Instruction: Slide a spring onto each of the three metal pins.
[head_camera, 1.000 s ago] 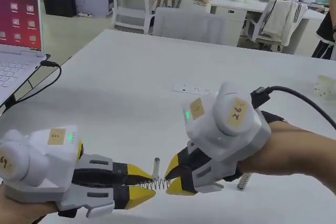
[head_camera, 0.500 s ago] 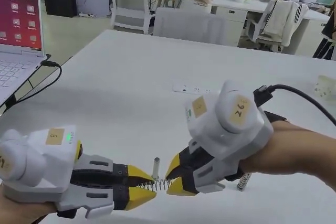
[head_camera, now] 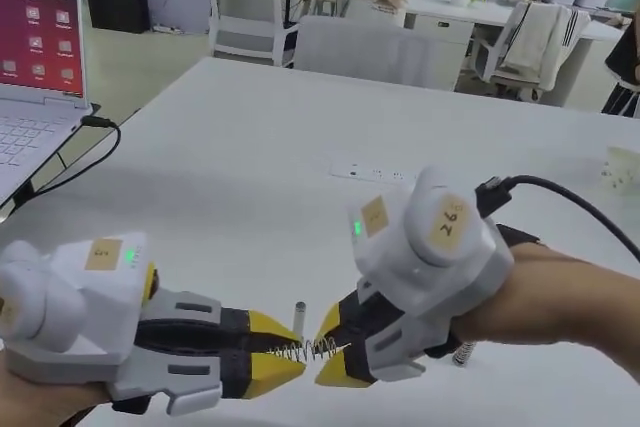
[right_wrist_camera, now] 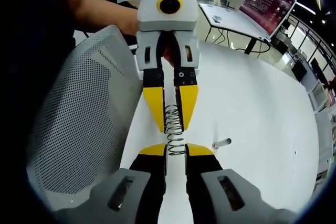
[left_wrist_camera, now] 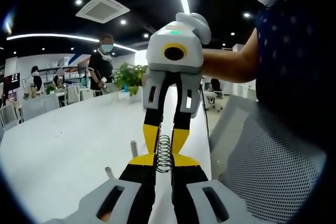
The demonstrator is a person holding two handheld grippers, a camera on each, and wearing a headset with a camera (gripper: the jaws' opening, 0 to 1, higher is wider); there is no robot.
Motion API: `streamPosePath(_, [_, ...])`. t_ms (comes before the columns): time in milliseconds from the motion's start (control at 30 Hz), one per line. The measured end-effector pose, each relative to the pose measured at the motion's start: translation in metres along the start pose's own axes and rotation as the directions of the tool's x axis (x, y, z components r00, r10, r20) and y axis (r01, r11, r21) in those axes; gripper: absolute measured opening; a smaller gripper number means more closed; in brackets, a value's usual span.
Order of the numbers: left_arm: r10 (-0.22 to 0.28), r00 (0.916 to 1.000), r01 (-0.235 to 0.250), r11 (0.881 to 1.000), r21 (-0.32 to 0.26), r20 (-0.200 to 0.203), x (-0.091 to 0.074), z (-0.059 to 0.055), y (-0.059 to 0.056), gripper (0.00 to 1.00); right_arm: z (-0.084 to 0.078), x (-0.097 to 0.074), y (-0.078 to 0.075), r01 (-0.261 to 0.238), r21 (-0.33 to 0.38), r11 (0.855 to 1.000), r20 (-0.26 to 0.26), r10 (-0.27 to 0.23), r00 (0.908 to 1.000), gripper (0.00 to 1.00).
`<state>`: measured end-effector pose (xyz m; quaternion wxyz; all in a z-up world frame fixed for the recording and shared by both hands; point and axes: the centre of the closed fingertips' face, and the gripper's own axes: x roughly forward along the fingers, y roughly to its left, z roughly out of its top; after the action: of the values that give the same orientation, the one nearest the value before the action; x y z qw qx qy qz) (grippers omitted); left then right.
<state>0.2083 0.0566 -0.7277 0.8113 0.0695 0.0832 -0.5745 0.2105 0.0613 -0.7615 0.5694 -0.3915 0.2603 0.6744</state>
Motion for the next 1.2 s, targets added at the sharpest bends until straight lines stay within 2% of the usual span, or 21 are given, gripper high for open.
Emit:
streamPosePath(133, [-0.005, 1.0000, 0.005, 1.000, 0.005, 0.006, 0.000, 0.003, -0.001, 0.02, -0.001, 0.001, 0.002, -0.003, 0.001, 1.000, -0.005, 0.003, 1.0000, 0.10])
streamPosePath(567, [-0.003, 0.9999, 0.003, 1.000, 0.013, -0.010, 0.001, -0.002, -0.001, 0.02, 0.002, -0.001, 0.002, 0.009, 0.007, 1.000, 0.001, -0.009, 1.0000, 0.09])
streamPosePath(833, [-0.002, 0.9995, 0.003, 1.000, 0.023, -0.031, 0.001, -0.006, -0.001, 0.02, 0.008, -0.007, 0.002, 0.013, 0.012, 1.000, 0.016, -0.014, 0.9998, 0.09])
streamPosePath(967, [-0.004, 0.9995, 0.004, 1.000, 0.024, -0.032, 0.001, -0.006, -0.002, 0.02, 0.010, -0.008, 0.002, 0.016, 0.007, 1.000, 0.014, -0.016, 0.9998, 0.09])
streamPosePath(1200, [-0.002, 0.9994, 0.003, 1.000, 0.024, -0.035, 0.001, -0.007, -0.001, 0.02, 0.018, -0.012, 0.002, 0.018, 0.013, 1.000, 0.039, -0.019, 0.9991, 0.09])
